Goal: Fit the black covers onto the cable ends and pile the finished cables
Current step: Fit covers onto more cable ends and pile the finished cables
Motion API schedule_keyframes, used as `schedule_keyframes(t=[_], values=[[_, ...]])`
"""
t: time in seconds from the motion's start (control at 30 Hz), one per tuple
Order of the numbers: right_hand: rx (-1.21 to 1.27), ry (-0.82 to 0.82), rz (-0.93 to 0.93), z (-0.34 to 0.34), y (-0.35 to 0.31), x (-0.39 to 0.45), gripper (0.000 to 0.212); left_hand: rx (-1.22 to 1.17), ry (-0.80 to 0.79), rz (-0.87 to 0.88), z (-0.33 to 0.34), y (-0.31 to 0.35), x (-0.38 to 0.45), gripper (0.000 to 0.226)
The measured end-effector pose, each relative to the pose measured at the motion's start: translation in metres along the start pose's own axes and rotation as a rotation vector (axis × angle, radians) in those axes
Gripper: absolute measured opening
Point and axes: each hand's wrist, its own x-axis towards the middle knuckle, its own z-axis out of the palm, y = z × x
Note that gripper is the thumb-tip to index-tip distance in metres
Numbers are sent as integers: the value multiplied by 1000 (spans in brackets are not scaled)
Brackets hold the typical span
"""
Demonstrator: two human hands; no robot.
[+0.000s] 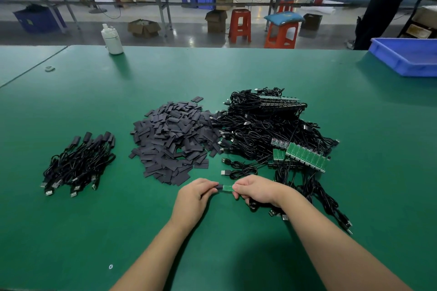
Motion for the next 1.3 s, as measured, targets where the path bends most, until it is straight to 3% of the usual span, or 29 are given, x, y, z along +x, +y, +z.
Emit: schedule_keyframes(t=[0.3, 0.77, 1.07, 1.3], values=[[30, 22, -9, 2, -1, -3, 35, 70, -5, 104, -1, 3, -1, 17], [120, 22, -5, 2, 0, -3, 32, 343, -182, 375, -17, 6, 15, 33], [166, 38, 0, 4, 0, -2, 32, 222, -162, 258, -16, 12, 20, 18], [196, 28, 5, 4, 0, -3, 33, 266, -180, 348, -21, 12, 26, 20]])
